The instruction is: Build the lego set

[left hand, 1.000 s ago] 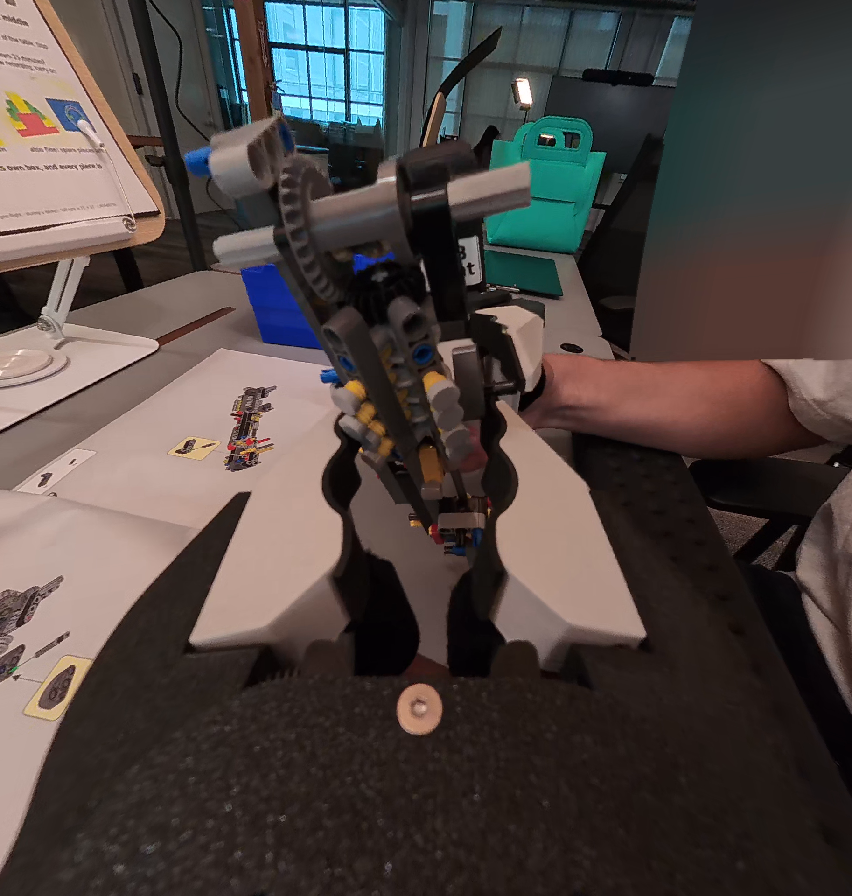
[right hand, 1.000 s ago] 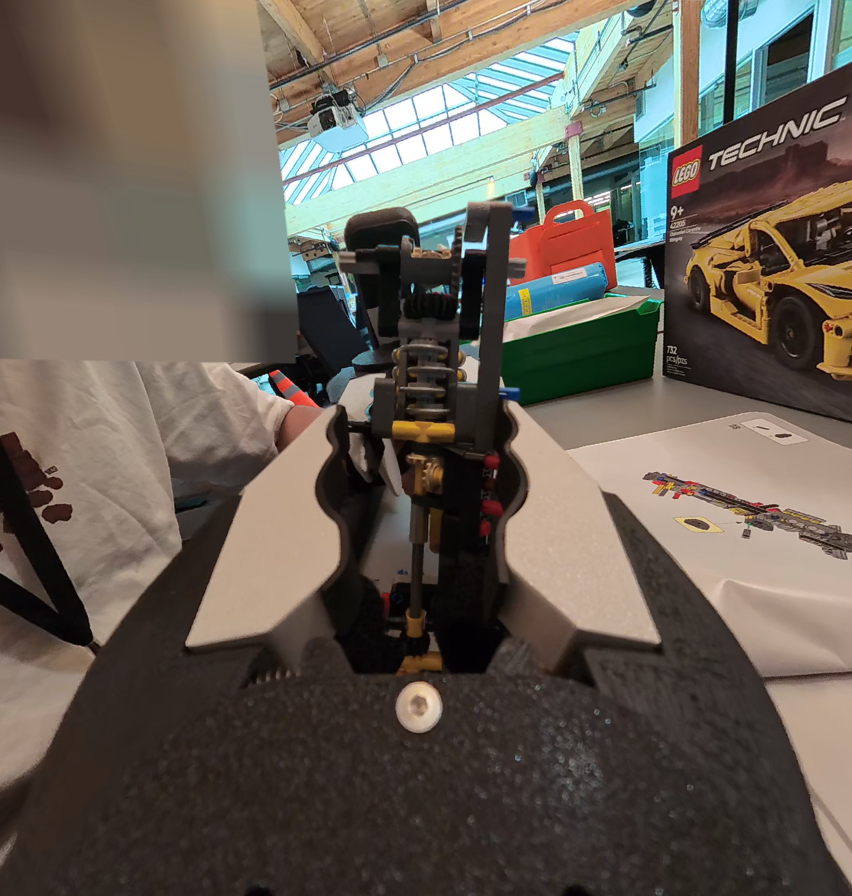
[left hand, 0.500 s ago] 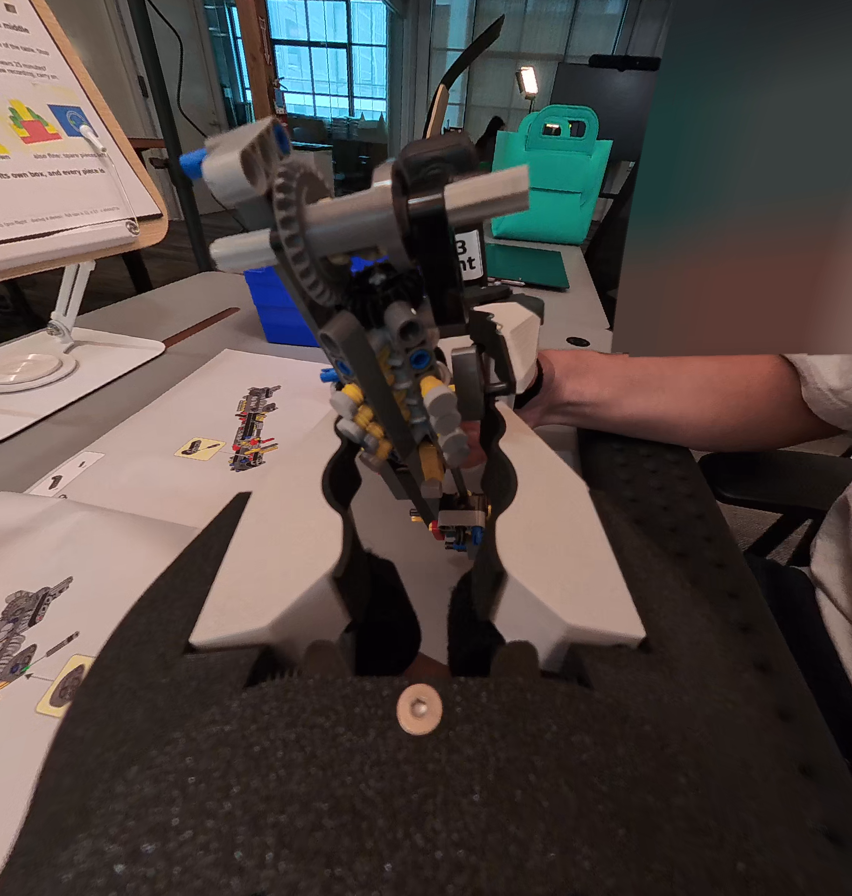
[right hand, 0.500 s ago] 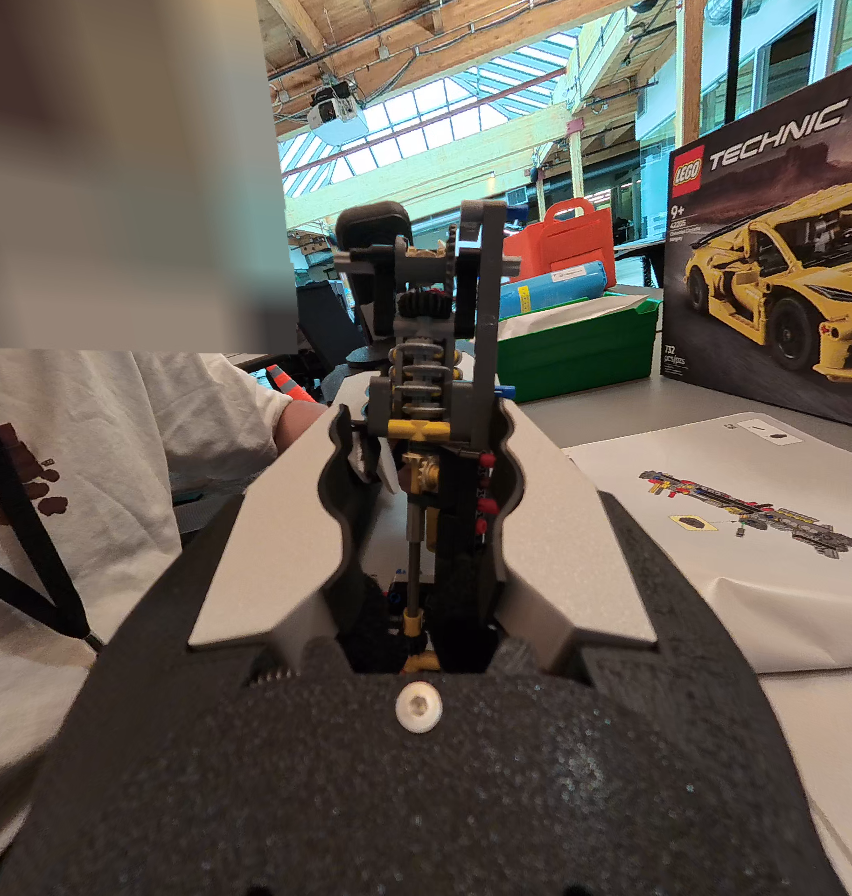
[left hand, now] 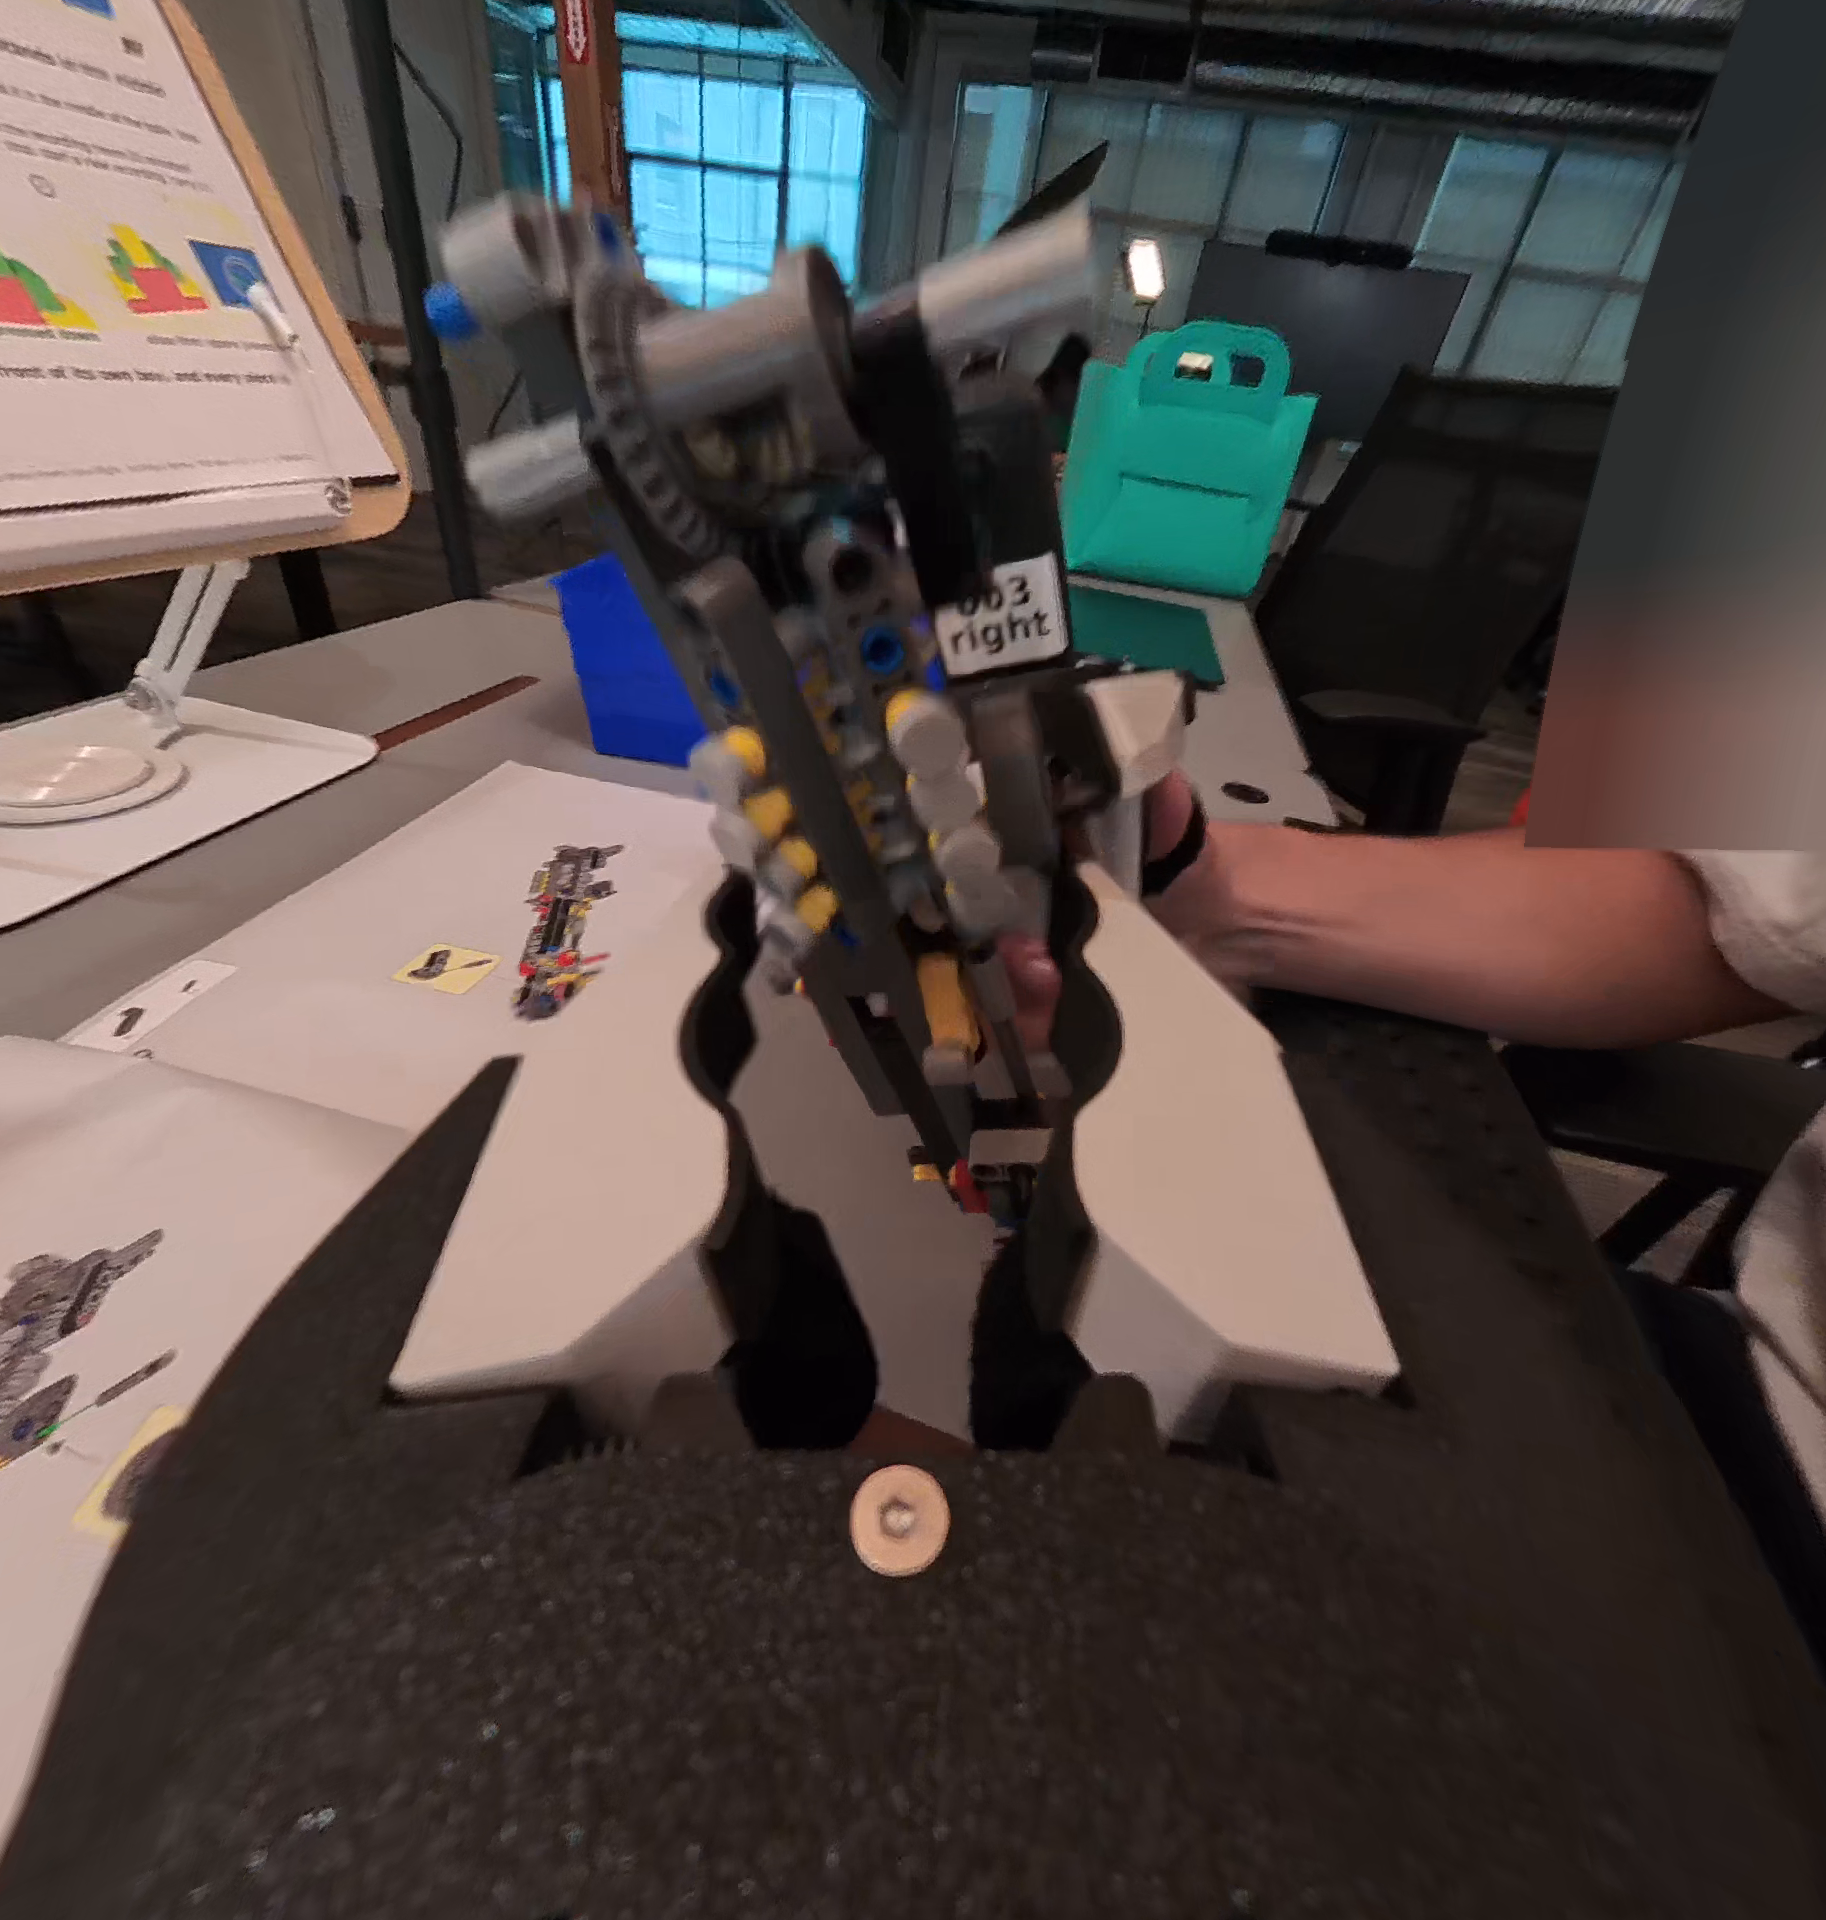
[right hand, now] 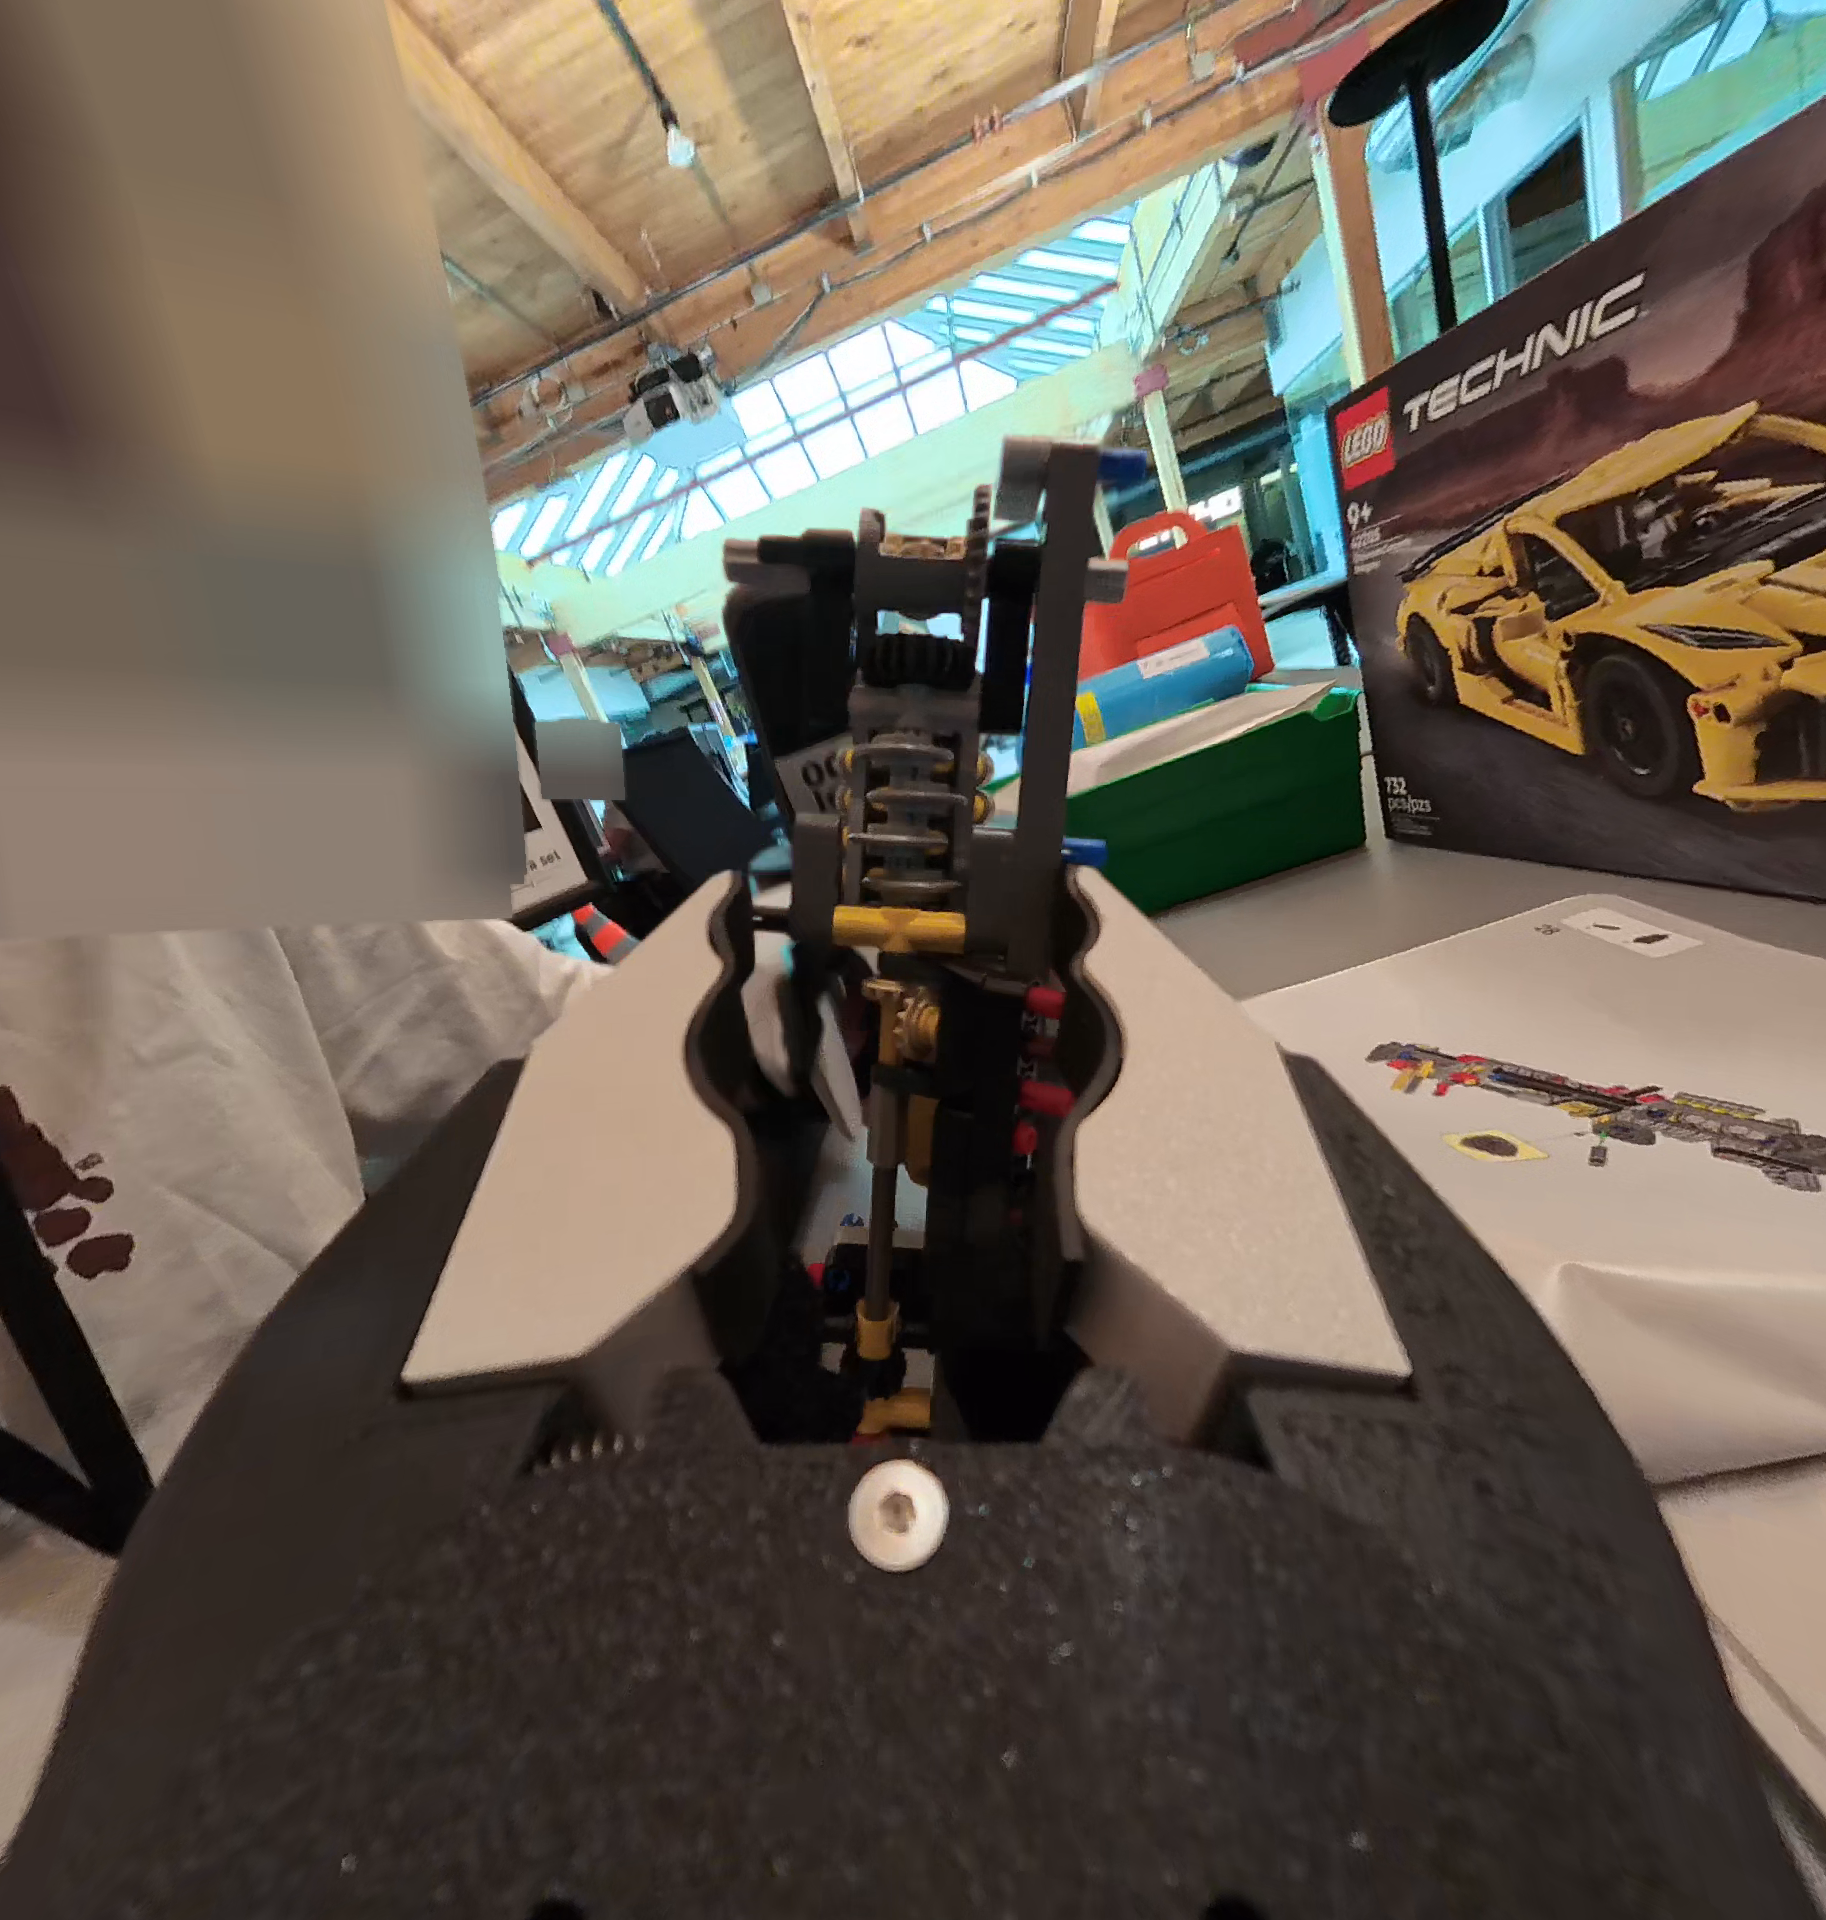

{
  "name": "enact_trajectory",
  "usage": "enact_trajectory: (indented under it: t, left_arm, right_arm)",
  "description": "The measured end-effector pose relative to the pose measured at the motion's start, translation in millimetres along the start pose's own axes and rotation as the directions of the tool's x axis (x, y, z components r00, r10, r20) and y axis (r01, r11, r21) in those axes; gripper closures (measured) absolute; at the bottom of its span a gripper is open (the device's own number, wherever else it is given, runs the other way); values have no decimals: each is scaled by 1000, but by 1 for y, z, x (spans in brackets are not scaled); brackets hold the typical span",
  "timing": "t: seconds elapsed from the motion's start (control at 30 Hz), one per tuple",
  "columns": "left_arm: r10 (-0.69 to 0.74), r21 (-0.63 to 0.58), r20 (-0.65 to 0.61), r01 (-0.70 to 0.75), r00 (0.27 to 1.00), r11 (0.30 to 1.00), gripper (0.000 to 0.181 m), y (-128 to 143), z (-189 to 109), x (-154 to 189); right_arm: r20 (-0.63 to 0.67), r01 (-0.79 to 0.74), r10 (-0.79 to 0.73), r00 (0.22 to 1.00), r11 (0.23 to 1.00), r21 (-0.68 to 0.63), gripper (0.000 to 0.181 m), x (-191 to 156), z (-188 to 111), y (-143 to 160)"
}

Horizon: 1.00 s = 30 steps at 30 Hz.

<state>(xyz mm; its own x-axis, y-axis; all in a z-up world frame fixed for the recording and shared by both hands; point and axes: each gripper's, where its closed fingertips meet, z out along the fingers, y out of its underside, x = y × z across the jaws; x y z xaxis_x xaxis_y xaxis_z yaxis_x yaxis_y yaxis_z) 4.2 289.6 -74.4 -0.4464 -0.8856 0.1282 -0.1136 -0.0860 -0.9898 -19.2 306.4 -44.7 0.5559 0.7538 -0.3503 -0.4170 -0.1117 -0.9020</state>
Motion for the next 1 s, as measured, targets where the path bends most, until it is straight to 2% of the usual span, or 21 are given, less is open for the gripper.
enact_trajectory:
  t: [0.03, 0.1, 0.2, 0.37, 0.47, 0.67, 0.73, 0.83, 0.93, 1.0]
  left_arm:
    - [-9, -35, 4, 9, 1000, 999, 120, 8, 2, -3]
    - [-84, -75, -46, 80, 995, 994, 119, 19, 6, 0]
    - [-115, -67, -80, 110, 990, 992, 136, 20, 7, 2]
    - [-161, -68, -127, 153, 979, 986, 139, 18, 5, 7]
    - [-198, -132, -131, 181, 971, 975, 139, 28, 4, 6]
    - [-286, -375, -159, 210, 945, 903, 139, 61, 4, 20]
    - [-348, -386, -212, 248, 913, 888, 139, 60, 4, 30]
    - [-464, -377, -319, 339, 827, 862, 140, 48, 1, 43]
    - [-518, -338, -393, 405, 760, 850, 140, 35, 0, 47]
    - [-505, -333, -387, 394, 772, 857, 140, 37, 2, 46]
  right_arm:
    - [8, -23, 23, 1000, 999, 25, 123, 0, -1, -3]
    - [13, -84, 84, 996, 995, 57, 124, 4, -3, -6]
    - [6, -88, 88, 996, 993, 77, 124, 6, -7, -8]
    - [31, -132, 130, 991, 988, 78, 124, 1, -16, -11]
    - [-22, -172, 173, 985, 984, 41, 124, 7, -27, -3]
    - [-163, -196, 178, 970, 975, -103, 125, 6, -52, 29]
    - [-156, -198, 173, 972, 967, -158, 120, -5, -58, 38]
    - [-158, -135, 96, 983, 957, -257, 108, -14, -62, 55]
    - [-136, -103, 58, 989, 932, -348, 112, -20, -58, 75]
    - [-73, -145, 127, 989, 929, -342, 122, -33, -50, 74]
